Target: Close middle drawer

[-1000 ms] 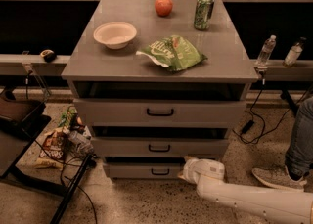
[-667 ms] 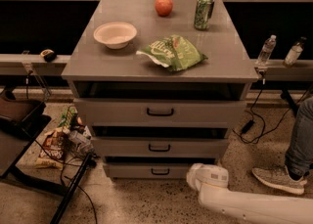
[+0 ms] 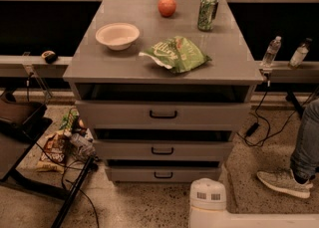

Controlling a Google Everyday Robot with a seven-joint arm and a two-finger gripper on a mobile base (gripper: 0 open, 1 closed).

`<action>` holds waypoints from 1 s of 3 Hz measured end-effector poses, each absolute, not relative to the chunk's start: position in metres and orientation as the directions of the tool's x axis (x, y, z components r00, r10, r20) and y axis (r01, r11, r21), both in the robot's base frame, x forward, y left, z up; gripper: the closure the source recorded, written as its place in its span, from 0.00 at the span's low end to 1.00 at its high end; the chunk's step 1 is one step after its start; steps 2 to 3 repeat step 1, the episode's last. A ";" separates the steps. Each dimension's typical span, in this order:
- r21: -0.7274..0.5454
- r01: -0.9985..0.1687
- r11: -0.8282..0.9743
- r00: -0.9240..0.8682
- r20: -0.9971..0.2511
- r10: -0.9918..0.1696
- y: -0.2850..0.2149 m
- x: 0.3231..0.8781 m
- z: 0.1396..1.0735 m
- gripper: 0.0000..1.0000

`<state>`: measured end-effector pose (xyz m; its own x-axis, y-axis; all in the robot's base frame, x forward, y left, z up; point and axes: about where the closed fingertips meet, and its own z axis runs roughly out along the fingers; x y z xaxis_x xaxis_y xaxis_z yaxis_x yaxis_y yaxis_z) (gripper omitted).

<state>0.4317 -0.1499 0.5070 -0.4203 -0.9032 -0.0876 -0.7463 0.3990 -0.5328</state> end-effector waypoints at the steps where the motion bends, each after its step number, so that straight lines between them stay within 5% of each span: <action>1: -0.590 -0.730 0.344 -0.493 0.107 -0.863 -0.207 0.405 0.586 1.00; 3: -0.590 -0.730 0.344 -0.493 0.107 -0.863 -0.207 0.405 0.586 1.00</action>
Offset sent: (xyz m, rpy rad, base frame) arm 0.0000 0.0000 0.0000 0.0000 0.0000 0.0000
